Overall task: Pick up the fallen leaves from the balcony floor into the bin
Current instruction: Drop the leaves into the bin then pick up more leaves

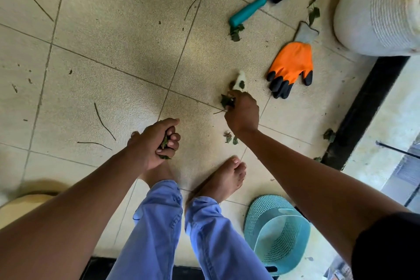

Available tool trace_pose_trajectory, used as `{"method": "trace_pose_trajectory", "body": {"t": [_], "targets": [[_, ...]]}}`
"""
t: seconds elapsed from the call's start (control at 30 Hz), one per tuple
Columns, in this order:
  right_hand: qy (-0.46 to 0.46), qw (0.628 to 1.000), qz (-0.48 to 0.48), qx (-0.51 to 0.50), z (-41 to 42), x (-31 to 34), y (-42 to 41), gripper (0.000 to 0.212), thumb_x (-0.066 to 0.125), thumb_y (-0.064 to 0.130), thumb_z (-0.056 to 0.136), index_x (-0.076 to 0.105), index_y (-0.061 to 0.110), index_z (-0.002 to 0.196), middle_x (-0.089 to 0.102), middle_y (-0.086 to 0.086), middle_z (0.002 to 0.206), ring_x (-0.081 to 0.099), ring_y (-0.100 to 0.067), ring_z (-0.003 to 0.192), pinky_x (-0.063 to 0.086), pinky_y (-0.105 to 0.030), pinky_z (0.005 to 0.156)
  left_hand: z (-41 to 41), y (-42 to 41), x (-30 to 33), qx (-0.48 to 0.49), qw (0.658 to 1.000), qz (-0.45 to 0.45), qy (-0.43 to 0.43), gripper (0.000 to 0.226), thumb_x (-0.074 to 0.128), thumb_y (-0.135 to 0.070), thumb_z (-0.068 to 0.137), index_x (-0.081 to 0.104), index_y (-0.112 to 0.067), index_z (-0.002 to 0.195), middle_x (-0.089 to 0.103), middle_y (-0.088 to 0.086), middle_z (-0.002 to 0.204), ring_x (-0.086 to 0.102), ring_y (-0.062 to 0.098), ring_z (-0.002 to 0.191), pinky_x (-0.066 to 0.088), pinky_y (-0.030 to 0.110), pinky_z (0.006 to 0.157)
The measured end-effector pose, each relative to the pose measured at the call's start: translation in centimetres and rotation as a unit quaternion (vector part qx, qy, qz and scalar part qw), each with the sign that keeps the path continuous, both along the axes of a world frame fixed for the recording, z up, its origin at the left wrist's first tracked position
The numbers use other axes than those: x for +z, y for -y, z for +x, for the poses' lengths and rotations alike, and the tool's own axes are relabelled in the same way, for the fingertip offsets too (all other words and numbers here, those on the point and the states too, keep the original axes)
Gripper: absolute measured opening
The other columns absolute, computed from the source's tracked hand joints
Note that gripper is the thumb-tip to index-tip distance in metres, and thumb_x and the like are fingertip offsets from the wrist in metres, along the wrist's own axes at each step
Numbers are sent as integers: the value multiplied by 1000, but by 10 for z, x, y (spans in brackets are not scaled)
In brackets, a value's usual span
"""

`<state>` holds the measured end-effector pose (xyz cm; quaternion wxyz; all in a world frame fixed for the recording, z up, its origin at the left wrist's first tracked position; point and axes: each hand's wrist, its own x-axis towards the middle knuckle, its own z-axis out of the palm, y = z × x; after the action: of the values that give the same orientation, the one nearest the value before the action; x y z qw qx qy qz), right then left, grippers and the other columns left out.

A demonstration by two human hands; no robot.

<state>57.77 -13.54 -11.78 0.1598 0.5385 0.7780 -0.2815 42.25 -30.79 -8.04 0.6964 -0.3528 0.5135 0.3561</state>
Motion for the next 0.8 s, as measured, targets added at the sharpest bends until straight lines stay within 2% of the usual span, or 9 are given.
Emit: {"method": "trace_pose_trajectory", "body": {"t": [0.13,0.27,0.37,0.43,0.5,0.57,0.63,0.73,0.8], "targets": [[-4,1000,24,-15,6,3,-3,43,66,5,83,63,12,126,70,-11,112,64,-33,105,45,-30,79,4,4,-3,-2,1000,-1,4,50,60,-34,97,40,-21,53,37,-4,56,33,5,40,14,11,29],[-24,1000,17,-6,5,10,2,45,69,6,85,63,15,129,70,-11,114,65,-33,104,47,-31,78,6,9,-3,-3,1000,-5,3,48,60,-33,97,40,-21,55,36,-4,56,33,5,40,14,12,29],[-65,997,-3,39,13,17,18,31,72,6,84,71,18,113,71,-6,106,66,-26,94,41,-24,69,6,13,-1,-6,1000,-9,-2,47,61,-33,97,39,-21,57,36,-4,56,33,5,40,13,11,29],[-56,995,-30,70,25,18,29,20,72,9,83,73,23,98,69,1,97,65,-21,87,46,-28,65,6,14,0,-10,1000,-9,-5,47,61,-33,96,39,-21,57,36,-4,57,33,5,40,13,11,29],[-30,995,-55,74,45,17,37,18,71,9,84,74,24,93,69,3,94,65,-19,85,49,-29,65,6,15,0,-15,1000,-10,-6,47,61,-33,96,39,-21,57,36,-3,57,33,5,40,13,11,29],[-13,997,-57,50,65,16,43,17,71,9,84,75,21,96,71,0,96,65,-22,87,41,-27,65,8,15,0,-22,1000,-11,-10,47,60,-33,97,38,-21,58,35,-3,57,33,5,39,13,11,29],[-6,999,-40,-25,83,15,44,19,71,9,83,77,21,96,72,-1,98,65,-23,89,35,-26,67,10,15,0,-31,999,-10,-14,47,59,-33,98,38,-21,58,35,-3,57,33,4,39,12,11,29],[6,986,-21,-165,102,9,41,19,70,11,84,77,23,96,75,2,98,68,-23,92,39,-26,69,15,14,0,-45,999,-7,-16,47,59,-34,98,38,-21,59,35,-3,57,33,4,38,12,11,29],[4,982,-25,-189,109,5,38,23,71,12,84,73,25,103,75,1,97,69,-25,92,44,-28,71,18,15,0,-50,999,-10,-10,48,59,-34,98,38,-20,57,36,-3,57,33,5,39,13,12,29]]}}
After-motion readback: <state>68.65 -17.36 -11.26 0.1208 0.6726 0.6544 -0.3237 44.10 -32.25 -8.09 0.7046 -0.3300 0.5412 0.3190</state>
